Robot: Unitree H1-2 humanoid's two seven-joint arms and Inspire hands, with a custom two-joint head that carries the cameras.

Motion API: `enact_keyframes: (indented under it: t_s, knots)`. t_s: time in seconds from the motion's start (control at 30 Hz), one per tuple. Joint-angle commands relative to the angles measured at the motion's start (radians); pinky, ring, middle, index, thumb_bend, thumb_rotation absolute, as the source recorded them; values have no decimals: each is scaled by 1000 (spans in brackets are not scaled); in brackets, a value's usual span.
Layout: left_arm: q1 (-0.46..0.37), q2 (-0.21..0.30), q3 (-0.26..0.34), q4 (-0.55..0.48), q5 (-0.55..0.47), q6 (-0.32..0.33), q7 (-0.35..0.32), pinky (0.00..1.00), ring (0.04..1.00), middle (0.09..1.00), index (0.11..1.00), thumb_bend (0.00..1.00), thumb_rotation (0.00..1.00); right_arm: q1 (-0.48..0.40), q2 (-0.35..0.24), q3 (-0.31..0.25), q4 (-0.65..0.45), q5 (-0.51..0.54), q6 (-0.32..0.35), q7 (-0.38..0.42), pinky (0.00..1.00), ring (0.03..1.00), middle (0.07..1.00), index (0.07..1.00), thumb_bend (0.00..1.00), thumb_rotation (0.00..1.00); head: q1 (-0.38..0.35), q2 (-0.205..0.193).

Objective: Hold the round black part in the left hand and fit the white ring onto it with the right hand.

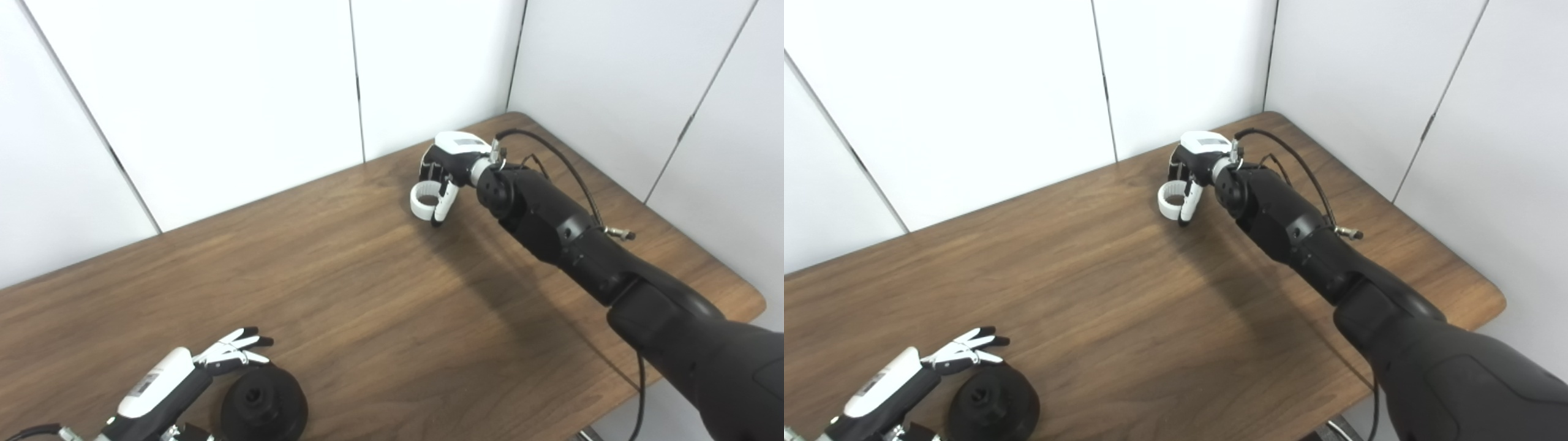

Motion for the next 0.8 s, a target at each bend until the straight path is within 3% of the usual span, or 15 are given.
enact_keyframes:
  t_s: [0.0, 0.17, 0.33, 0.47, 0.53, 0.6, 0.77]
  knots:
    - [24, 42, -19, 6, 45, 75, -76, 815, 979, 903, 491, 520, 72, -27, -18, -25, -41, 18, -33, -27, 754, 567, 529, 456, 524, 0, 20, 8]
    - [27, 39, -20, -14, 55, 94, -76, 812, 972, 903, 492, 521, 71, -18, -27, -37, -92, 36, -47, -15, 759, 577, 535, 452, 522, 0, 104, 35]
    - [24, 16, -28, -25, 71, 128, -77, 816, 977, 908, 493, 521, 71, -14, -44, -48, -121, 56, -65, -7, 781, 569, 531, 454, 523, 0, 260, 80]
    - [19, -11, -39, -44, 95, 173, -75, 831, 984, 918, 493, 522, 72, -8, -64, -66, -137, 80, -106, -3, 730, 528, 513, 464, 527, 0, 364, 103]
    - [17, -30, -44, -45, 105, 193, -70, 834, 983, 915, 492, 522, 72, -4, -75, -74, -138, 92, -130, -5, 643, 487, 496, 477, 529, 0, 451, 116]
    - [15, -48, -46, -35, 111, 202, -64, 836, 983, 913, 491, 521, 73, -1, -82, -80, -137, 98, -145, -5, 574, 451, 475, 489, 530, 0, 479, 119]
    - [5, -81, -56, -14, 166, 190, -33, 801, 973, 901, 491, 520, 76, -6, -97, -88, -118, 113, -183, 6, 543, 501, 499, 475, 529, 0, 543, 134]
